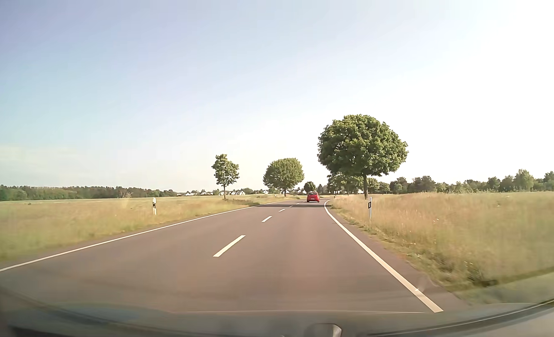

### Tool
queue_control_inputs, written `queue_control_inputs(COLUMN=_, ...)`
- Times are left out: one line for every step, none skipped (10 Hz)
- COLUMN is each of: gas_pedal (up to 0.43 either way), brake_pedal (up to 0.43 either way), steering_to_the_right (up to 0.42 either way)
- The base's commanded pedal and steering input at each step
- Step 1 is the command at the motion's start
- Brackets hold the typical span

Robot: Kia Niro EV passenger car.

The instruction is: Follow the waypoints while adhering to traffic rules and regulations

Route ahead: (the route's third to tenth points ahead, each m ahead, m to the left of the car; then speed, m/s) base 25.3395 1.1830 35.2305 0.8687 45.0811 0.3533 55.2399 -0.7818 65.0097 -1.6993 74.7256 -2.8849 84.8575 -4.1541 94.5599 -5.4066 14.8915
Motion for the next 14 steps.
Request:
queue_control_inputs(gas_pedal=0.079, brake_pedal=0.03, steering_to_the_right=0.009)
queue_control_inputs(gas_pedal=0.079, brake_pedal=0.03, steering_to_the_right=0.009)
queue_control_inputs(gas_pedal=0.079, brake_pedal=0.03, steering_to_the_right=0.009)
queue_control_inputs(gas_pedal=0.079, brake_pedal=0.03, steering_to_the_right=0.01)
queue_control_inputs(gas_pedal=0.079, brake_pedal=0.03, steering_to_the_right=0.01)
queue_control_inputs(gas_pedal=0.079, brake_pedal=0.03, steering_to_the_right=0.011)
queue_control_inputs(gas_pedal=0.079, brake_pedal=0.03, steering_to_the_right=0.012)
queue_control_inputs(gas_pedal=0.079, brake_pedal=0.03, steering_to_the_right=0.014)
queue_control_inputs(gas_pedal=0.079, brake_pedal=0.03, steering_to_the_right=0.014)
queue_control_inputs(gas_pedal=0.079, brake_pedal=0.03, steering_to_the_right=0.014)
queue_control_inputs(gas_pedal=0.079, brake_pedal=0.03, steering_to_the_right=0.014)
queue_control_inputs(gas_pedal=0.079, brake_pedal=0.03, steering_to_the_right=0.014)
queue_control_inputs(gas_pedal=0.079, brake_pedal=0.03, steering_to_the_right=0.014)
queue_control_inputs(gas_pedal=0.079, brake_pedal=0.03, steering_to_the_right=0.012)
